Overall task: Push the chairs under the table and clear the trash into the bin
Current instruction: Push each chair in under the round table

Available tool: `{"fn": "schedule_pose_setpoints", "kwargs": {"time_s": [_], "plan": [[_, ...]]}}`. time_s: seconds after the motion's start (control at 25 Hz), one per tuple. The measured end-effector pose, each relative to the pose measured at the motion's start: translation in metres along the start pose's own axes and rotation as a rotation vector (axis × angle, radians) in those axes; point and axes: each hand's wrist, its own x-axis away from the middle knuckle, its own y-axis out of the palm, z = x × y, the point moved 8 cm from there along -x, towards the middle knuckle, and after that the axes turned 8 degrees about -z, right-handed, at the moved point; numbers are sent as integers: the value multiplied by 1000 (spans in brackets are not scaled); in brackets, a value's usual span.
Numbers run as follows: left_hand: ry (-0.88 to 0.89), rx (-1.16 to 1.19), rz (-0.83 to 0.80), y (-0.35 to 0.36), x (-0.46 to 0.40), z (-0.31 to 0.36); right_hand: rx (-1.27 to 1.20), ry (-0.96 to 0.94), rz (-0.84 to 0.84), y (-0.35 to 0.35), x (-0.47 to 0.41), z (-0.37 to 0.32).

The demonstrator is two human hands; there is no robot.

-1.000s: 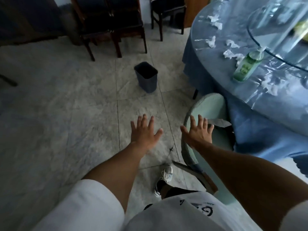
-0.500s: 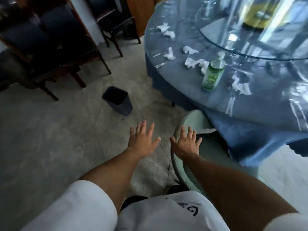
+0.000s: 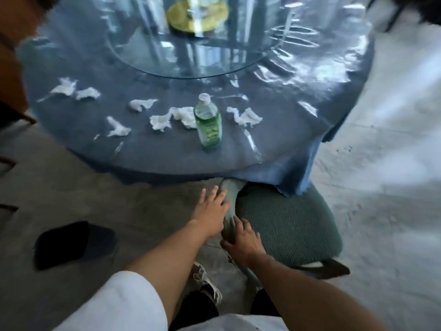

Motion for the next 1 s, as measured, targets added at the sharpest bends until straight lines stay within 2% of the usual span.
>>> {"fn": "schedule_pose_setpoints", "kwargs": {"time_s": [0.2, 0.36, 0.6, 0.76, 1.0], "plan": [[256, -46, -52, 2, -36, -14, -281, 88, 137, 16, -9, -14], [368, 7, -47, 6, -48, -16, -277, 168, 291, 23, -5, -19], [328, 104, 58, 24, -37, -23, -127, 216, 346, 31, 3, -22], [273, 141, 95, 33, -23, -32, -50, 116, 303, 39, 6, -27], [104, 215, 269, 64, 12, -18, 127, -95, 239, 58, 21, -17]]}}
